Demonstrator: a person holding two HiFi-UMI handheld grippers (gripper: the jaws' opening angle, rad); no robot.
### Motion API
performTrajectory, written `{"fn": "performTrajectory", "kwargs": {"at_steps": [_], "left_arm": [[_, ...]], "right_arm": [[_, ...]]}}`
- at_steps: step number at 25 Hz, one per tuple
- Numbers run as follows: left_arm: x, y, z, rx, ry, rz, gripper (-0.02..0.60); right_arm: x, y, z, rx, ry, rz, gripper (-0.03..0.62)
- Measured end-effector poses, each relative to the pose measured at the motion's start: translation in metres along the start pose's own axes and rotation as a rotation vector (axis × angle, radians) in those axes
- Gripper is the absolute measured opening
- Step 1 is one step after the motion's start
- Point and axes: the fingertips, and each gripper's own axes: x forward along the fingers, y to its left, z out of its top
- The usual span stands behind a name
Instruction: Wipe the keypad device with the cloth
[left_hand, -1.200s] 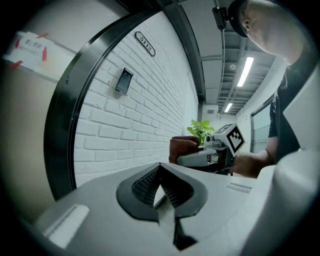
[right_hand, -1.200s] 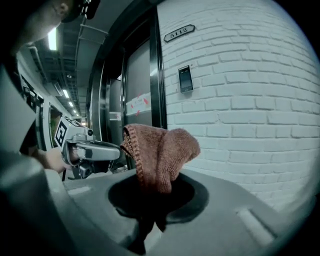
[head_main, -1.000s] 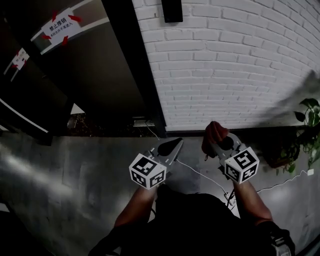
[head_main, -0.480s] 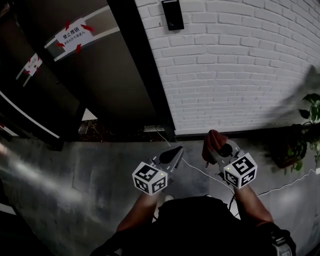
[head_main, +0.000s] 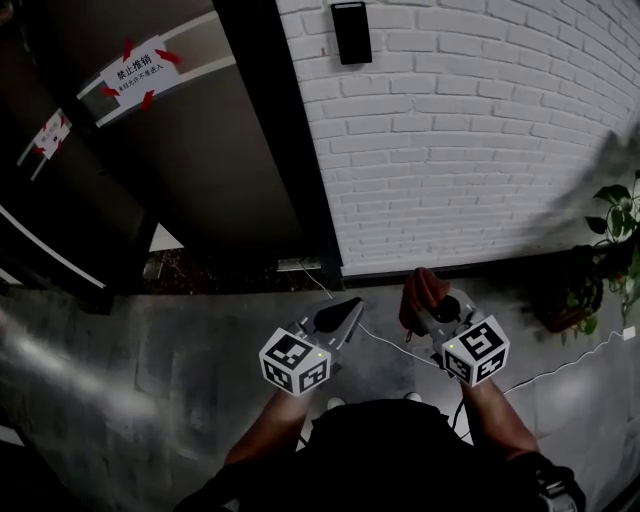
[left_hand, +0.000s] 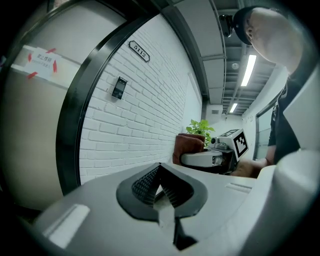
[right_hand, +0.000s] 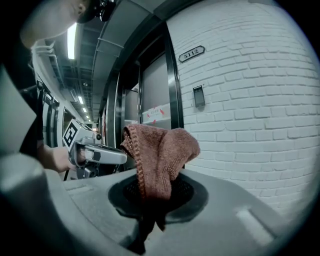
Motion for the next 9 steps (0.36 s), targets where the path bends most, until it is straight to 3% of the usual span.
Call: {"fn": "performTrajectory", "kwargs": {"at_steps": [9], "left_arm": [[-0.0038, 0.0064, 0.0076, 0.011, -0.019, 0.008, 0.017]], "right_arm": [[0.0056, 0.0041, 0.0040, -0.026, 0.011, 0.017, 0.044]]}}
